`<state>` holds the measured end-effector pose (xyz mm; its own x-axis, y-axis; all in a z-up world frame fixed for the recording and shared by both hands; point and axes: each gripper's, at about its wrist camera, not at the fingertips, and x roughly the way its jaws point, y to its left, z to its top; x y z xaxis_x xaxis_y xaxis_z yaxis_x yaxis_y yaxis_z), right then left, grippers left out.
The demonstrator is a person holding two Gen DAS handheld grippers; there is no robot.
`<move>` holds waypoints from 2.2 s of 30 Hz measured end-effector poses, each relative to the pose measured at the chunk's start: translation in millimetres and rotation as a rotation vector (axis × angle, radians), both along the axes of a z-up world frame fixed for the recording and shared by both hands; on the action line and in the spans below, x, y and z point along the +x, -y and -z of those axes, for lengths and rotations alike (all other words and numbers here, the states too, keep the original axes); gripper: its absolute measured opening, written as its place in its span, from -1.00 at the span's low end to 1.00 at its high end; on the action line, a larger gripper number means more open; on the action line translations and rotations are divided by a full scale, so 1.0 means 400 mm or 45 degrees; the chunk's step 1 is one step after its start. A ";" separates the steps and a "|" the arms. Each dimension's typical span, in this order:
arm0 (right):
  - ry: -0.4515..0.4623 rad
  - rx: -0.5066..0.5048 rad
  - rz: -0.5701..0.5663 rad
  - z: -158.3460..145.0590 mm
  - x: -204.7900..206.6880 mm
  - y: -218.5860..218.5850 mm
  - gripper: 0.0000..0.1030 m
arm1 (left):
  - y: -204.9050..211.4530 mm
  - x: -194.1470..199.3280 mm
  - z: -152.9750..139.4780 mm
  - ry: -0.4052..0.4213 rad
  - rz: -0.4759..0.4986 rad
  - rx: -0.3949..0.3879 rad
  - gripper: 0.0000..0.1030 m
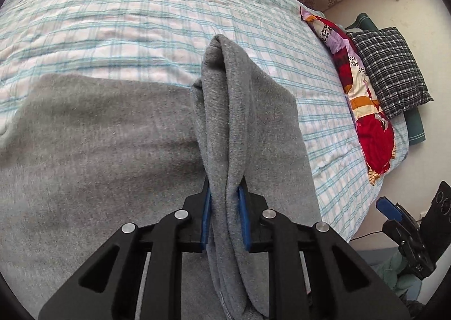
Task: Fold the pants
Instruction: 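Lift the hem with the left gripper and fold it toward the waistband, then open the left gripper and release the folded hem onto the stack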
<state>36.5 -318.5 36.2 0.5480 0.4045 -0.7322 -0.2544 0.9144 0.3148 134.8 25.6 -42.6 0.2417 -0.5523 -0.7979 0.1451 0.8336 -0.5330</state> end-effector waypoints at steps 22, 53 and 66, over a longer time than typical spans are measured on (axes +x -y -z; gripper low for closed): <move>-0.244 -0.111 -0.331 0.197 0.016 -0.230 -0.16 | -0.183 -0.054 0.045 0.012 -0.136 0.273 -0.36; -0.193 -0.044 -0.119 0.257 0.472 -0.306 -0.15 | 0.000 -0.196 0.032 0.283 0.093 0.428 0.23; -0.106 -0.138 -0.245 0.158 0.197 -0.234 -0.11 | 0.009 -0.188 0.018 0.265 0.096 0.451 0.40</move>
<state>115.3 -224.8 -27.2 0.4041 0.4119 -0.8167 -0.4044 0.8813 0.2444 59.4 22.2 -49.9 0.3871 -0.2751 -0.8801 0.2870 0.9430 -0.1685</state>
